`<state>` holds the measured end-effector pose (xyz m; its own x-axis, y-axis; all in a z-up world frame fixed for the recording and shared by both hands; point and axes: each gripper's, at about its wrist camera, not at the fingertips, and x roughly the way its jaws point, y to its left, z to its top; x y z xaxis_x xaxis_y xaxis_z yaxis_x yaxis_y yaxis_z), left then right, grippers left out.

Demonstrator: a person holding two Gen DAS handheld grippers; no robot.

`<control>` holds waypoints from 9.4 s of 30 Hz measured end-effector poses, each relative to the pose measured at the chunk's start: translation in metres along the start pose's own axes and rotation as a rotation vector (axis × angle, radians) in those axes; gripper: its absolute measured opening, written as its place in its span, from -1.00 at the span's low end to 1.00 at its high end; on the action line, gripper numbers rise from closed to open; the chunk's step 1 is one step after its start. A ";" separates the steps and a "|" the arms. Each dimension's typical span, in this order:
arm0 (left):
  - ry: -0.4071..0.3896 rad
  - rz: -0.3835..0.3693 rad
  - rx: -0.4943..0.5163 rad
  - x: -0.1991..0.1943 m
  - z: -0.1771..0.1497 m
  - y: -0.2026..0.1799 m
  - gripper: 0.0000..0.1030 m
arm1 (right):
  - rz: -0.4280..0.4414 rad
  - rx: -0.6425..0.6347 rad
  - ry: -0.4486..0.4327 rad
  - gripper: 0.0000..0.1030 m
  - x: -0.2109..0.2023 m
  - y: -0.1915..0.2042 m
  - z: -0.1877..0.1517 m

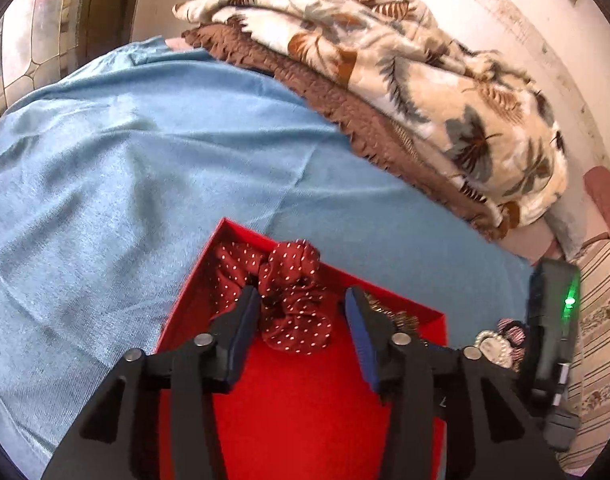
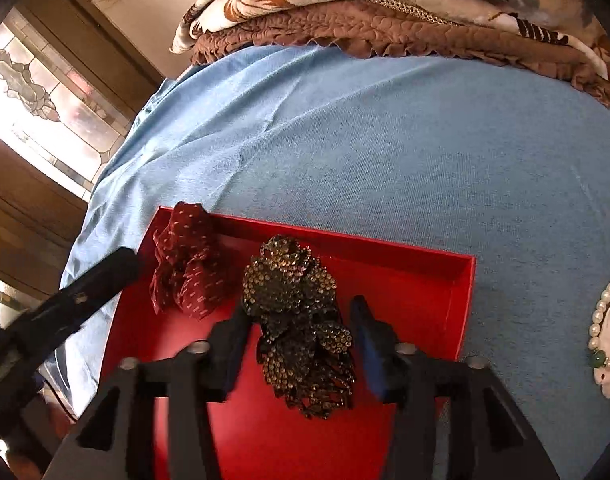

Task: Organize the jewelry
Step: 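Open the left tool over the red box while the right tool releases the clip inside, then move the left tool to the leopard-print scrunchie while the right tool approaches the grey sheer scrunchie, then grasp the leopard-print scrunchie with the left tool while the right tool grasps the grey sheer scrunchie, then carry the leopard scrunchie with the left tool while the right tool carries the grey one to the box, then open the left tool over the red box while the right tool drops the grey scrunchie inside, then grasp the green-bead pearl bracelet with the left tool while the right tool moves toward the black scrunchie, then lift the pearl bracelet with the left tool while the right tool grasps the black scrunchie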

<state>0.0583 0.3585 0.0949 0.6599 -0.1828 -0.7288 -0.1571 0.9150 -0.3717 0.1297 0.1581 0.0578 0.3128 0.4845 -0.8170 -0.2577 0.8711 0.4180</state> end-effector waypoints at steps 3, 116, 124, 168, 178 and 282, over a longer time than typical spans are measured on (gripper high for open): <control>-0.030 -0.014 -0.011 -0.009 0.000 0.001 -0.02 | 0.014 0.016 -0.020 0.41 -0.011 -0.002 0.000; 0.288 -0.138 0.445 0.022 -0.175 -0.289 -0.94 | -0.070 0.332 -0.335 0.44 -0.253 -0.320 -0.119; 0.301 -0.096 0.438 0.047 -0.183 -0.268 -0.39 | -0.119 0.411 -0.283 0.45 -0.231 -0.345 -0.115; 0.019 0.030 0.071 -0.056 -0.079 -0.053 -0.91 | -0.053 0.057 -0.240 -0.67 -0.224 -0.121 -0.125; 0.035 0.068 -0.080 -0.010 -0.044 0.018 -0.91 | -0.073 -0.101 -0.122 -0.67 -0.132 -0.016 -0.065; 0.245 -0.070 0.282 0.028 -0.153 -0.194 -0.39 | -0.064 0.107 -0.157 0.02 -0.174 -0.243 -0.108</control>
<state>-0.0051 0.1206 0.0590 0.4614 -0.2979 -0.8357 0.1128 0.9540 -0.2778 0.0396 -0.1470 0.0559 0.4660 0.4271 -0.7749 -0.1366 0.9000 0.4139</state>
